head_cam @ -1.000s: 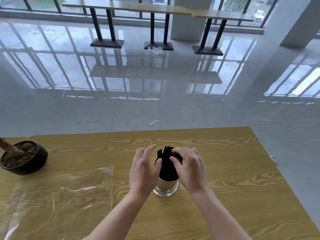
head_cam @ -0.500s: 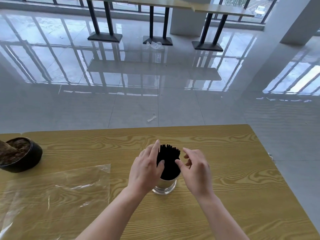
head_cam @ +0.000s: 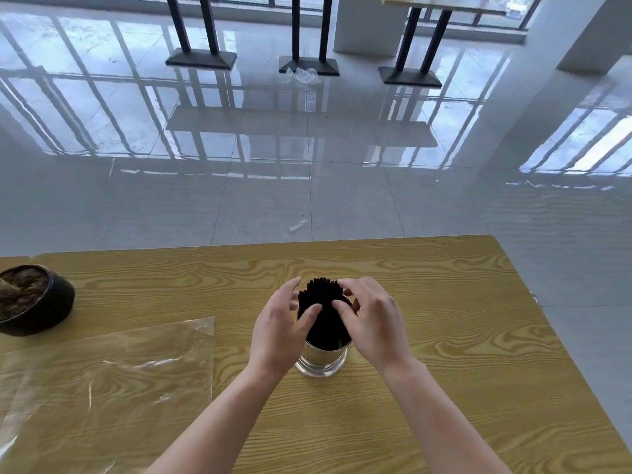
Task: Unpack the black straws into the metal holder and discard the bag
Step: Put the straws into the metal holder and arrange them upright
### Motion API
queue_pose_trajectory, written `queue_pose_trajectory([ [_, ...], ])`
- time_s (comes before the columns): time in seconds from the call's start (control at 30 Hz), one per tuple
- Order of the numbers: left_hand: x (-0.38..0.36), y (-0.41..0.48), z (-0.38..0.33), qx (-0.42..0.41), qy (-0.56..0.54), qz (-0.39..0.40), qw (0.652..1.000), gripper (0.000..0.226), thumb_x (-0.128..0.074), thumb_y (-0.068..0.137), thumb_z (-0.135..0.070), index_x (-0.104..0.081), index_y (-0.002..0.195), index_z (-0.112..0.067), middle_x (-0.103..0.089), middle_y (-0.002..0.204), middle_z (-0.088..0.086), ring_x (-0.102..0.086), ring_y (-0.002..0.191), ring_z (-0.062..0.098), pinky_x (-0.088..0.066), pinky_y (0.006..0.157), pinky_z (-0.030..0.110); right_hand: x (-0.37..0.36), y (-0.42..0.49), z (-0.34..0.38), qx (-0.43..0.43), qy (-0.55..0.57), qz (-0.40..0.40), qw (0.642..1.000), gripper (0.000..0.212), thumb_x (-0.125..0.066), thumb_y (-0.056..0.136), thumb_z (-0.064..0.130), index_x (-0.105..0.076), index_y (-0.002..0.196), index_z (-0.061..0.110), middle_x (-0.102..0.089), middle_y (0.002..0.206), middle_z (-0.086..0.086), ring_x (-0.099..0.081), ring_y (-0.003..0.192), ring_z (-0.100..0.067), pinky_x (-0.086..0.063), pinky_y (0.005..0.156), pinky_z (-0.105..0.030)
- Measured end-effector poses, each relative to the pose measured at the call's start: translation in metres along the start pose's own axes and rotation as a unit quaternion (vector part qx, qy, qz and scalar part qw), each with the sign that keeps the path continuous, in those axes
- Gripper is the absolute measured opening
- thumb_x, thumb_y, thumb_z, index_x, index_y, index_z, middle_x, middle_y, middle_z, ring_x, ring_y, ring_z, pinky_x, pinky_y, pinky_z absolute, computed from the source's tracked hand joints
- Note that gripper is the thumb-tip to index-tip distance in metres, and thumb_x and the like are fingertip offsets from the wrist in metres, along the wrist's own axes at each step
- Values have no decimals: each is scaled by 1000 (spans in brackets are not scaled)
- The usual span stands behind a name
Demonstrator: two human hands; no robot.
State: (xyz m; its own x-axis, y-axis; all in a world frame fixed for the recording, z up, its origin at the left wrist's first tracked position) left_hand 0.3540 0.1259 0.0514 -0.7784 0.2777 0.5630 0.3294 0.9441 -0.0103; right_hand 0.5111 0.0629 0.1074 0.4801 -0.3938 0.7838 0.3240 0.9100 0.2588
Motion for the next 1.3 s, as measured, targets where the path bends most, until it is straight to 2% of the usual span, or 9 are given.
queue_pose_trajectory([
  [0.07, 1, 2, -1, 1, -12, -11, 1000, 58, -71, 87, -41, -51, 139, -23, -64, 122, -9, -60, 100, 0, -42, 77, 15, 3, 5, 0, -1, 11, -7, 1000, 37, -77, 86, 22, -69, 121, 13, -70, 104, 3, -55, 82, -4, -42, 74, -11],
  [0.17, 3, 4, -5, 0, -20, -23, 1000, 50, -73, 86, -38, -57, 132, -26, -62, 115, -14, -58, 95, -4, -40, 75, 10, 5, 17, 5, 10, 4, -5, 1000, 35, -72, 91, 29, -69, 124, 17, -68, 109, 5, -56, 101, -13, -51, 81, -27],
  [0.33, 5, 6, -6, 4, -35, -27, 999, 40, -73, 86, -34, -63, 124, -25, -65, 110, -12, -60, 96, -1, -52, 82, 24, -14, 41, 15, 23, -14, 88, 996, 31, -61, 98, 36, -69, 126, 28, -62, 114, 8, -43, 115, -15, -44, 89, -29],
  [0.63, 0, 5, -5, 7, -29, -14, 999, 19, -73, 86, -30, -69, 105, -28, -66, 95, -15, -60, 89, 0, -49, 76, 20, -33, 53, 20, 30, -21, 154, 987, 14, -65, 95, 32, -77, 100, 29, -63, 99, 10, -47, 103, -14, -37, 85, -27],
  [0.77, 1, 6, -6, 11, -32, -8, 999, 13, -72, 87, -28, -69, 100, -28, -66, 92, -14, -59, 86, -1, -47, 74, 18, -31, 58, 18, -13, 55, 145, 988, 7, -70, 90, 34, -75, 86, 31, -66, 93, 10, -57, 96, -12, -41, 79, -27],
  [0.9, 2, 7, -6, 17, -49, -7, 999, 13, -73, 86, -30, -70, 99, -29, -67, 92, -15, -60, 87, 1, -47, 75, 18, -19, 67, 10, -65, 150, 95, 982, 10, -75, 87, 34, -73, 78, 32, -68, 74, 20, -62, 73, 2, -45, 63, -12],
  [1.07, 11, 13, -17, 12, -106, -33, 994, 26, -73, 85, -41, -71, 108, -29, -69, 99, -15, -62, 94, -2, -50, 82, 22, -19, 67, 3, -85, 214, 120, 966, 6, -78, 85, 33, -77, 81, 29, -74, 75, 13, -65, 70, -2, -51, 67, -21],
  [1.2, 20, 21, -35, -17, -119, -65, 991, 11, -72, 88, -35, -77, 94, -28, -70, 88, -12, -64, 87, 3, -52, 77, 24, -21, 63, 16, -48, 238, 151, 958, 1, -77, 87, 32, -77, 87, 33, -77, 82, 17, -71, 80, 0, -53, 72, -18],
  [1.3, 32, 26, -43, -31, -126, -96, 987, 4, -76, 85, -30, -77, 87, -27, -69, 85, -12, -64, 81, 6, -51, 73, 22, -6, 65, 13, -47, 266, 100, 958, 16, -75, 89, 34, -77, 103, 28, -77, 91, 15, -72, 89, -2, -58, 81, -24],
])
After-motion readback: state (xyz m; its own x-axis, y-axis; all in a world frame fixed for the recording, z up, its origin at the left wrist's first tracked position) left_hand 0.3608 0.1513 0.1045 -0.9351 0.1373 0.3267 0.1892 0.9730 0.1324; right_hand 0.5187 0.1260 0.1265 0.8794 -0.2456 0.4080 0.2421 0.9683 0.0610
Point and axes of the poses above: each hand's wrist, its own y-axis towards the middle knuckle, its own x-axis out of the back of the hand, z = x × y, the point moved 9 cm from there along y, towards the middle knuckle
